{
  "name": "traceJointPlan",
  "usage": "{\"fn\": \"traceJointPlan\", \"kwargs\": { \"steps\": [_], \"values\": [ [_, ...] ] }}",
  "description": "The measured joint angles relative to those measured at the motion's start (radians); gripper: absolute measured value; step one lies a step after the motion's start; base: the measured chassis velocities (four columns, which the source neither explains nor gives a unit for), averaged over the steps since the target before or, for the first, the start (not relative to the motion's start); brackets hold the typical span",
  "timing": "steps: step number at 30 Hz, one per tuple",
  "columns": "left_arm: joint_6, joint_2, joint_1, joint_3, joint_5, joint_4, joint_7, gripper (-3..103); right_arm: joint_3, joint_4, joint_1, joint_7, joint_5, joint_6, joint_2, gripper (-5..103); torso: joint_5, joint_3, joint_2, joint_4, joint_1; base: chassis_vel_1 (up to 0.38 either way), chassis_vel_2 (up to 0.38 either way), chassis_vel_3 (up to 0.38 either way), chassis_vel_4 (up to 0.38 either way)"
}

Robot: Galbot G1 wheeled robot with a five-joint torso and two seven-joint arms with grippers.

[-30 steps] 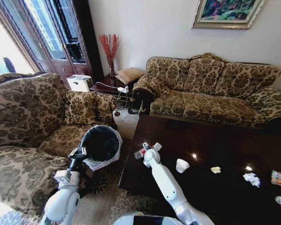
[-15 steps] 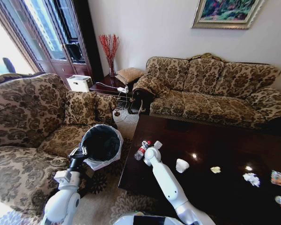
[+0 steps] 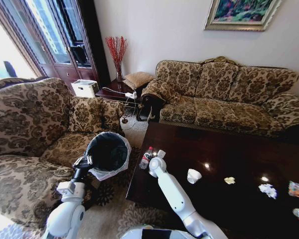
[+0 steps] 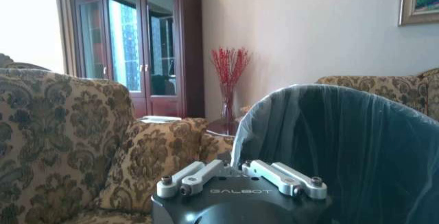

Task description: Move to the front of the table and place the trash on the table into the trash bin.

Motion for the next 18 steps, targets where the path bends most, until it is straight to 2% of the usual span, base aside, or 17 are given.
{"fn": "traceJointPlan", "kwargs": {
  "steps": [1,2,4,7,10,12,15,17,18],
  "values": [
    [0.0,-0.001,0.0,0.001,0.0,0.001,0.0,3,0.002,-0.003,0.0,-0.009,0.0,-0.003,0.0,100,-0.0001,0.0,0.0,0.0,0.0,0.0,0.0,0.0,0.0],
    [0.0,-0.004,-0.002,0.006,0.0,0.005,0.0,3,0.025,-0.022,0.001,-0.106,-0.011,-0.045,0.007,100,-0.0002,0.0,0.0,0.0,0.0,0.0,0.0,0.0,0.0],
    [0.0,-0.006,-0.005,0.011,0.0,0.006,0.0,3,0.036,-0.04,0.004,-0.154,-0.028,-0.082,0.02,100,0.0,0.0,0.0,-0.0001,0.0,0.0,0.0,0.0,0.0],
    [0.0,-0.002,-0.005,0.01,-0.002,0.001,0.0,3,0.034,-0.049,0.008,-0.152,-0.047,-0.087,0.024,101,-0.0001,0.0,0.0,0.0,0.0,0.0,0.0,0.0,0.0],
    [-0.001,0.004,-0.006,0.002,-0.012,-0.006,0.0,3,0.024,-0.049,0.005,-0.148,-0.057,-0.089,0.024,86,0.0,0.0,0.0,0.0,0.0,0.0,0.0,0.0,0.0],
    [-0.001,0.005,-0.005,0.0,-0.015,-0.007,0.0,3,0.021,-0.049,0.003,-0.147,-0.062,-0.089,0.021,86,0.0,0.0,0.0,0.0001,0.0,0.0,0.0,0.0,0.0],
    [-0.001,0.006,-0.007,-0.001,-0.017,-0.007,-0.002,3,0.019,-0.043,0.001,-0.138,-0.064,-0.09,0.01,71,-0.0001,0.0,0.0,-0.0001,0.0,0.0,0.0,0.0,0.0],
    [-0.001,0.006,-0.007,-0.001,-0.017,-0.007,-0.002,3,0.019,-0.043,0.001,-0.138,-0.064,-0.09,0.01,71,-0.0001,0.0,0.0,-0.0001,0.0,0.0,0.0,0.0,0.0],
    [-0.001,0.006,-0.009,0.0,-0.018,-0.007,-0.002,3,0.016,-0.038,-0.001,-0.135,-0.062,-0.091,0.006,65,-0.0001,0.0,0.0,-0.0001,0.0,0.0,0.0,0.0,0.0]
  ]
}}
